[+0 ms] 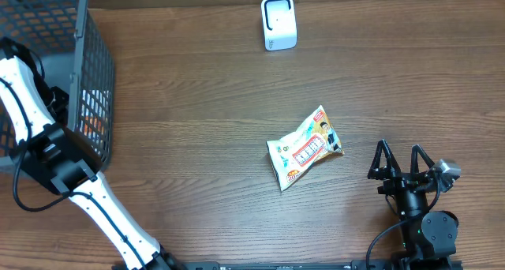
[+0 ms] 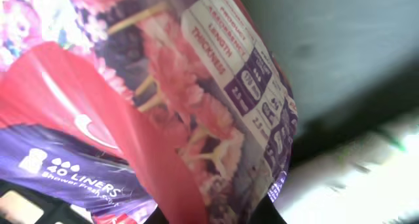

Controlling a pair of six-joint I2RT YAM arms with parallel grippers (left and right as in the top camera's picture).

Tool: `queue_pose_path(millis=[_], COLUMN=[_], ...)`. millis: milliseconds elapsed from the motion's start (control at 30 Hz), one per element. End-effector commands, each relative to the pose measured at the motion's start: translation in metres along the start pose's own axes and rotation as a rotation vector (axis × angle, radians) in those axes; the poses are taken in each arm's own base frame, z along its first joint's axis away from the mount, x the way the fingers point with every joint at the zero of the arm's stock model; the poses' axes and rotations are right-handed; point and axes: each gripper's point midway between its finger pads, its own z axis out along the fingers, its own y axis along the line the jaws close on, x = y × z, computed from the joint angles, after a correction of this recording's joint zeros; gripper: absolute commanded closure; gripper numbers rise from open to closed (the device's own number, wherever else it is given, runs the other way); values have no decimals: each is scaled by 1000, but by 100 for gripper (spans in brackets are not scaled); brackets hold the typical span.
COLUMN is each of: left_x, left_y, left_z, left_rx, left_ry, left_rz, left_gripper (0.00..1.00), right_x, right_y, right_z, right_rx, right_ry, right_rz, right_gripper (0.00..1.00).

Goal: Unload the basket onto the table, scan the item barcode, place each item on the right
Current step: 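Reach the left gripper into the basket and grasp the red pad pack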

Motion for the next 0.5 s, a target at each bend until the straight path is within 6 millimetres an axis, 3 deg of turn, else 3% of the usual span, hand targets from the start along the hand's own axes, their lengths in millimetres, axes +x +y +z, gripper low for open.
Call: queue_pose_path(millis=[0, 100, 133, 200, 333, 467], left_x=[-6, 2, 12, 33, 81, 127], left_y=[-27, -29, -25, -15, 6, 4], left_z=[-83, -156, -198, -250, -320, -361], left_rx=[258, 403, 469, 534, 589, 641], left_ry=[-170, -323, -414, -527, -697, -798], left_rz=[37, 45, 53, 64, 87, 160], left_gripper=[96, 96, 96, 96, 96, 96], right_x=[1, 1, 1, 1, 1, 1], right_y=[-4, -4, -4, -4, -4, -4], right_z=[0, 0, 0, 0, 0, 0], right_rx=[12, 12, 12, 12, 12, 12], right_ry=[-7, -7, -7, -7, -7, -7], right_rz=[1, 1, 1, 1, 1, 1], right_gripper=[0, 0, 0, 0, 0, 0])
